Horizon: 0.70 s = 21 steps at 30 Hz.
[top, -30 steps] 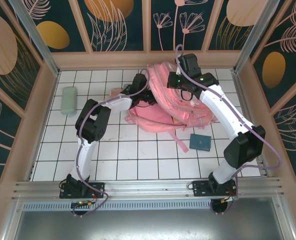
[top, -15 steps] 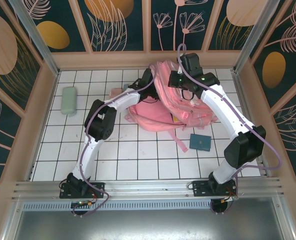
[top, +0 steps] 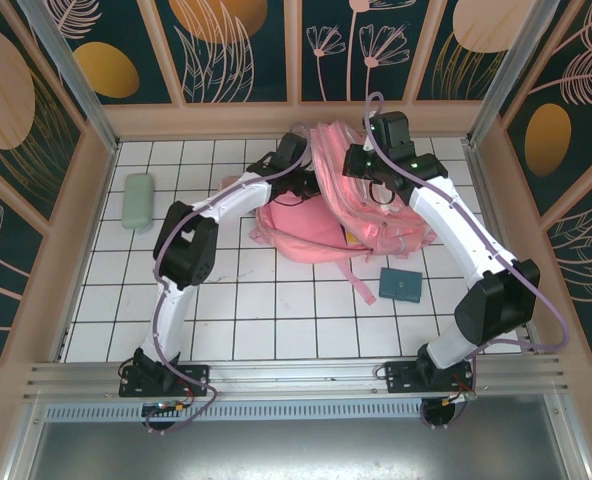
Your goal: Pack the student bag
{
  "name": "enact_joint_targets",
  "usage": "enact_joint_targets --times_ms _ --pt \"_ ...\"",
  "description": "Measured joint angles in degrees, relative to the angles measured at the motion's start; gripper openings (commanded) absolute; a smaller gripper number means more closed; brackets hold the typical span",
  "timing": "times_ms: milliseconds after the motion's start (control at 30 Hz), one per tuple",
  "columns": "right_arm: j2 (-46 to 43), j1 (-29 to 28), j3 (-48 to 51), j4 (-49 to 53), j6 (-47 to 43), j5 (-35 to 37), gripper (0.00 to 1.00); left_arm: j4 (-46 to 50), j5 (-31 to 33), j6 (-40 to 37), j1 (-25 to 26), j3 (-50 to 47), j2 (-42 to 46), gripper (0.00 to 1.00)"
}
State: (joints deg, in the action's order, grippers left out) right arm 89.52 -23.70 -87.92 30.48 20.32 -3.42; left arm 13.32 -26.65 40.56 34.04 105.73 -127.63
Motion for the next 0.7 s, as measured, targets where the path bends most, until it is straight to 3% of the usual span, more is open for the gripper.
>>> enact_joint_targets --times_ms 67,167,233,300,700 --pt "0.0 0.1 0.4 -0.5 0.0 -0.4 0.0 -0.3 0.1 0.0 -0.2 -2.3 1.6 0.54" --pt "0.0 0.1 0.7 -0.7 0.2 -1.0 0.0 -1.3 0.1 0.3 -0.3 -4.7 2.1 0.29" --pt "0.0 0.2 0.7 -0.7 0.2 -1.2 0.0 -1.5 0.2 1.0 -0.3 -6.1 2.1 0.06" --pt "0.0 0.2 0.7 -0.7 0.2 -1.2 0.0 -1.5 0.2 1.3 -0.3 -6.9 2.1 0.0" --pt "-0.2 0.2 1.4 -1.2 1.3 -2.2 0.0 0.9 2.6 1.2 -0.3 1.0 -5.2 0.0"
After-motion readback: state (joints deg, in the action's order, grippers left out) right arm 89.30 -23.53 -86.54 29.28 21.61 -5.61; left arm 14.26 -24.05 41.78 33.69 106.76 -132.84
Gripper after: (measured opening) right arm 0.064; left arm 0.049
